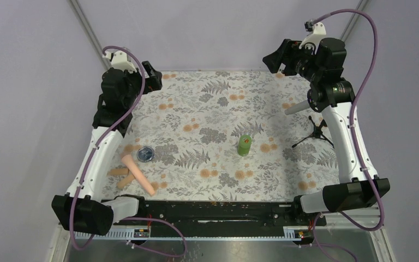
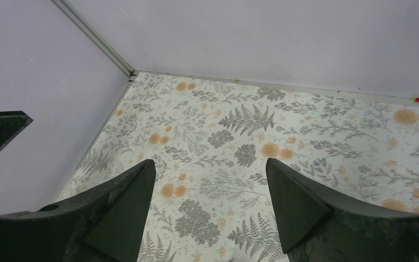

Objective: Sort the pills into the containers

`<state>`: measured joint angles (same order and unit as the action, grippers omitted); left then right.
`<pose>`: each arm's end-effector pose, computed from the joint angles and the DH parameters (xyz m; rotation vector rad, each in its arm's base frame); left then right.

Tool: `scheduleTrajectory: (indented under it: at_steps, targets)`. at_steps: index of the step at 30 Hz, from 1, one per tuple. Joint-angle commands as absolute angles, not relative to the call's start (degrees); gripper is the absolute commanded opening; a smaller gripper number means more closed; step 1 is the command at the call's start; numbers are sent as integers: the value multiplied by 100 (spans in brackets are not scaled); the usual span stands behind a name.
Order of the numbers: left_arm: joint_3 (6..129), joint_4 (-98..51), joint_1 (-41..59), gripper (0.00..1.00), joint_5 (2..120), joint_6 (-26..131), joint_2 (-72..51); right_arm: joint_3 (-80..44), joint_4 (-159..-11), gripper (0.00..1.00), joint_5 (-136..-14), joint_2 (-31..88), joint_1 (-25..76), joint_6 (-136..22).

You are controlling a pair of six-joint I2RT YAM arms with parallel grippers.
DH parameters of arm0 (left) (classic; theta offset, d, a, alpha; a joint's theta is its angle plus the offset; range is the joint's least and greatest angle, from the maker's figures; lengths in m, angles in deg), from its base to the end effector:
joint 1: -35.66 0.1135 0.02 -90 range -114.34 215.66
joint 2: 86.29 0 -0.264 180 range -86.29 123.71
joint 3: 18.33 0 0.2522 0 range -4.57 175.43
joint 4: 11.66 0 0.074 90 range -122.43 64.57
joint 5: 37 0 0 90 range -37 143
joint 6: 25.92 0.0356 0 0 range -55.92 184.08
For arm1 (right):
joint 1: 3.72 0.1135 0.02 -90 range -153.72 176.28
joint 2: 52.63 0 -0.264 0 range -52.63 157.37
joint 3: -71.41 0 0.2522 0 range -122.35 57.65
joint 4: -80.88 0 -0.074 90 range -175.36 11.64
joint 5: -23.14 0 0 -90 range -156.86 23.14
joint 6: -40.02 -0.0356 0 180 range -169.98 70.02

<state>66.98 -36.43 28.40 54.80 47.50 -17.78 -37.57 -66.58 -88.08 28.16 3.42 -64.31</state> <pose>0.2709 -0.0356 0.4168 -0.1164 1.7173 -0.3356 0.3029 0.0509 0.4851 -0.1825 1.6648 0.5886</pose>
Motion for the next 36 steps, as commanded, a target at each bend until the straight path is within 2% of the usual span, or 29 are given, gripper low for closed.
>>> scheduleTrajectory:
  at_steps: [1, 4, 7, 12, 14, 15, 16, 17, 23, 36]
  targets:
    - [6209, -3083, 2857, 99, 4678, 4566, -2054, -3740, -6989, 80, -9051, 2925, 503, -6677]
    - [5703, -2878, 2859, 99, 4271, 4649, -2062, -3708, -7038, 77, -9252, 3060, 598, -6849]
    - [5878, -3621, 2863, 99, 4189, 4593, -1707, -3655, -6983, 77, -9318, 3204, 741, -6930]
    - [6325, -5061, 2881, 92, 4184, 3733, -876, -3629, -6774, 78, -9104, 3529, 1187, -6764]
    - [6268, -5386, 2921, 92, 4195, 3331, -620, -3708, -6611, 84, -8958, 3685, 1394, -6656]
    - [6236, -5545, 2968, 93, 4251, 3199, -413, -3728, -6560, 94, -8936, 3749, 1482, -6589]
    - [6245, -5764, 3011, 93, 4245, 3070, -213, -3728, -6541, 99, -8963, 3783, 1569, -6517]
    - [6262, -6038, 3063, 93, 4223, 2971, -7, -3709, -6551, 99, -8988, 3809, 1660, -6472]
    - [6192, -6627, 3136, 99, 3954, 2722, 740, -3708, -6538, 100, -9043, 3938, 1799, -6411]
    - [5585, -6728, 3202, 99, 3354, 2235, 542, -3686, -6178, 100, -9115, 4140, 1806, -6404]
